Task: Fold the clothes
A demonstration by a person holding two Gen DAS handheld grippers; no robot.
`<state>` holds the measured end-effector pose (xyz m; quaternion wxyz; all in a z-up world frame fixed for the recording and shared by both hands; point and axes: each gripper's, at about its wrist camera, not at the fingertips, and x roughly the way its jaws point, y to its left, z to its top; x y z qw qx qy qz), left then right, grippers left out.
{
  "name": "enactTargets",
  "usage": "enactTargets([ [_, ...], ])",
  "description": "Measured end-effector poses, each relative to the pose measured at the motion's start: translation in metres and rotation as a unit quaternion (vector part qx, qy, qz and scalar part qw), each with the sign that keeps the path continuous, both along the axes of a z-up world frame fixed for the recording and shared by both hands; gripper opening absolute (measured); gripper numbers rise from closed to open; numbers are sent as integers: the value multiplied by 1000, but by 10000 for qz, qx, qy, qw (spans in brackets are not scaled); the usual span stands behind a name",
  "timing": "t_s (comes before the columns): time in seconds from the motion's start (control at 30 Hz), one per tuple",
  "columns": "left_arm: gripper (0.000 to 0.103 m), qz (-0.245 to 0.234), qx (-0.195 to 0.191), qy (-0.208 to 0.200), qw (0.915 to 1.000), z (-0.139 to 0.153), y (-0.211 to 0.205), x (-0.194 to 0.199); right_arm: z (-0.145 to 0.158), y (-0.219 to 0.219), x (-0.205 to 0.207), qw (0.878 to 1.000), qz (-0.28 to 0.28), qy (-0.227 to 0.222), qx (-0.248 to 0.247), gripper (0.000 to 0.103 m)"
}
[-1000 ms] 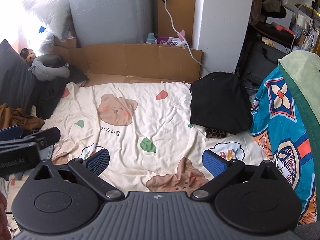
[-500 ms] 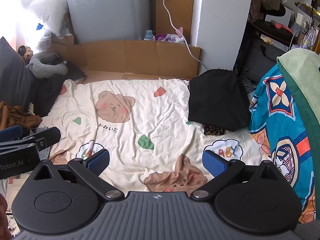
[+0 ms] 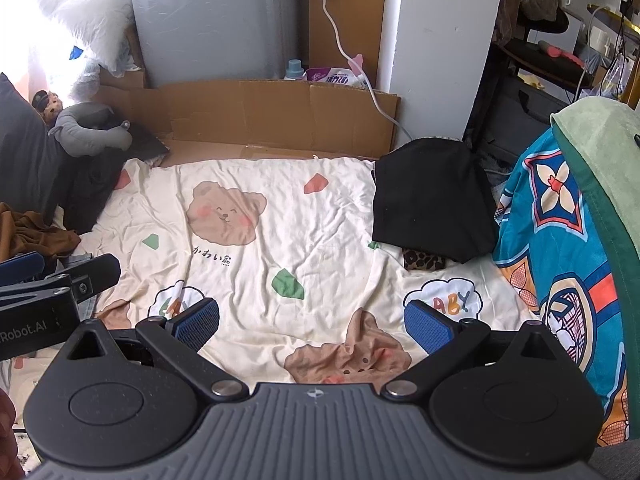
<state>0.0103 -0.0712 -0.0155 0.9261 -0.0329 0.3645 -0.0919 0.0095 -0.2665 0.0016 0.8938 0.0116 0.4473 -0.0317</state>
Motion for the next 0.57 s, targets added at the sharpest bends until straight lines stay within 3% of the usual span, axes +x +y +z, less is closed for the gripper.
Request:
enactTargets([
  [0.57, 101, -92, -33, -16, 10000, -1, 8, 2, -4, -1, 2, 10000, 25, 10, -33, 102],
])
